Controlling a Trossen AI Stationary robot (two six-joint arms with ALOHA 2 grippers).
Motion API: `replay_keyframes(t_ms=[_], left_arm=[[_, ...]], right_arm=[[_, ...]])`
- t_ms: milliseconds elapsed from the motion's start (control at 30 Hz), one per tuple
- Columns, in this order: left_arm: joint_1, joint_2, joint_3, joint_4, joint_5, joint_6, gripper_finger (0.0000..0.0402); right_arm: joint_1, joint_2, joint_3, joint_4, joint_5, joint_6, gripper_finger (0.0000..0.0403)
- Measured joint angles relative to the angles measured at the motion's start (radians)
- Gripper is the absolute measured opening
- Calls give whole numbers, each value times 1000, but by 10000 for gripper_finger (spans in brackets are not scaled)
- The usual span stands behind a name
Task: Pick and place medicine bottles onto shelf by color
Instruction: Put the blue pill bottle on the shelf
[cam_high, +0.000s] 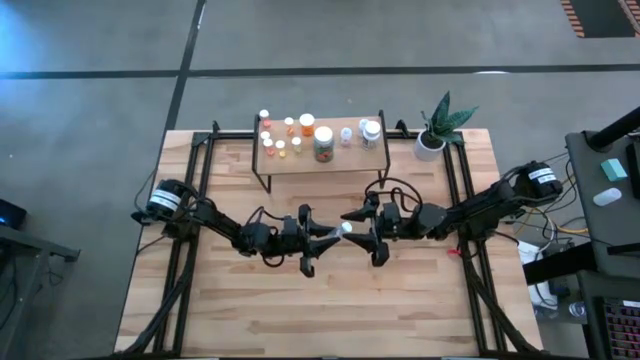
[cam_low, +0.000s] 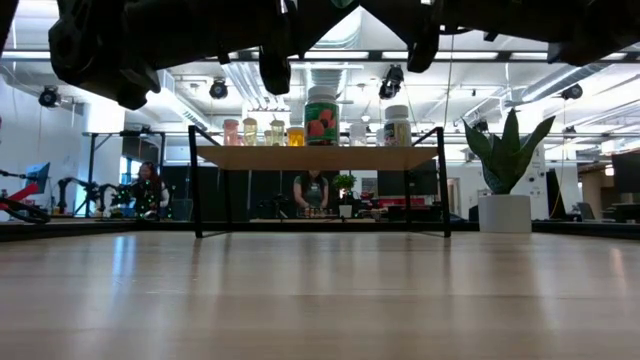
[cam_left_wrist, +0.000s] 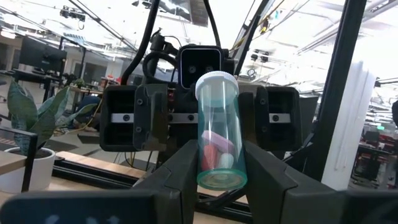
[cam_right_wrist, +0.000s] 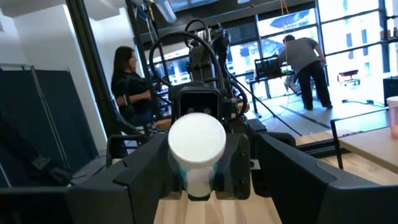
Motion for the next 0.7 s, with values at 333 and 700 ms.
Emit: replay_keyframes(t_ms=[333,700], left_arm=[[-1,0,-1,-9,0,-1,88],[-1,0,-2,-33,3,-11,88]], right_arm=[[-11,0,0,0,-60,15,209],[-19,0,0,-2,-68,17,161]])
